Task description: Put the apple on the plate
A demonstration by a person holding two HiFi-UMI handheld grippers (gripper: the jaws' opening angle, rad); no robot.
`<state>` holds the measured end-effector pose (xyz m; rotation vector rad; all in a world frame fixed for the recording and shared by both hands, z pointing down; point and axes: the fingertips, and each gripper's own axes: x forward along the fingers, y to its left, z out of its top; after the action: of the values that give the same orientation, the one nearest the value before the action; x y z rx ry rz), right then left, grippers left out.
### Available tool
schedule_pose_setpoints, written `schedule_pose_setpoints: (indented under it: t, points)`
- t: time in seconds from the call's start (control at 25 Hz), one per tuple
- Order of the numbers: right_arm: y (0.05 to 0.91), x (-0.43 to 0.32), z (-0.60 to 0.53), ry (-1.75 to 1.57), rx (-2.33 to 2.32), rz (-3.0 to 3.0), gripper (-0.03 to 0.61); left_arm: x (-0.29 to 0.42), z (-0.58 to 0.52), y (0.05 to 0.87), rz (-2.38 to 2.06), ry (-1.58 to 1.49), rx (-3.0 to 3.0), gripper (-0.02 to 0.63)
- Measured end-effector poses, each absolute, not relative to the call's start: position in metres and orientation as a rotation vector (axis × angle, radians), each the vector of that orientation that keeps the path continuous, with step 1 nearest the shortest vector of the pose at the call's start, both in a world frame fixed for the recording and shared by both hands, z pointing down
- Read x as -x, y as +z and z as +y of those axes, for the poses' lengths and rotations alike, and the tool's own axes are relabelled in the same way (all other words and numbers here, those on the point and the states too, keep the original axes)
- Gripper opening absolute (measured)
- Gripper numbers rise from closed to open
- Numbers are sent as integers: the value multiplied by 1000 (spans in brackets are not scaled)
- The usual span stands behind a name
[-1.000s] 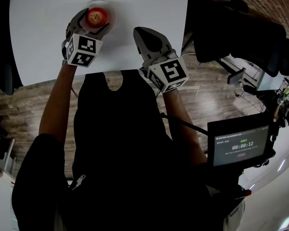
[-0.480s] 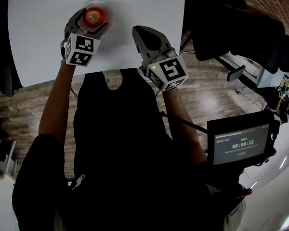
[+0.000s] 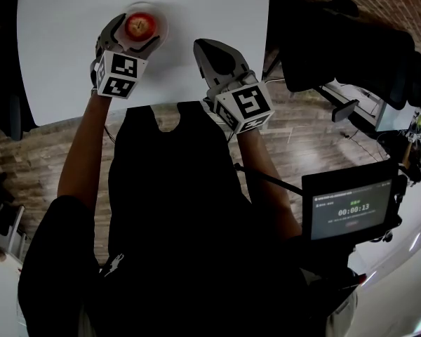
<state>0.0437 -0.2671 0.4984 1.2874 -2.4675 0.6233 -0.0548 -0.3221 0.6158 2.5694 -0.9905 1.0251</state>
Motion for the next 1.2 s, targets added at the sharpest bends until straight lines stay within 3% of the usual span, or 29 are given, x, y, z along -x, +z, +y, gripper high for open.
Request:
schedule_pose_setpoints:
  t: [0.36, 0.76, 0.92, 1.2]
  points:
    - [467, -34, -262, 542, -1264, -2540, 5, 67, -306, 570, -1091, 957, -2589, 428]
    - [435, -24, -249, 469, -1231, -2611, 5, 74, -274, 518, -1171, 886, -2627, 145]
    - [433, -25, -248, 452, -1224, -2623, 5, 71, -267, 505, -1178, 790, -2592, 84]
    - [419, -26, -247, 429, -1222, -2666, 5, 70, -264, 480, -1230, 651, -2586, 46]
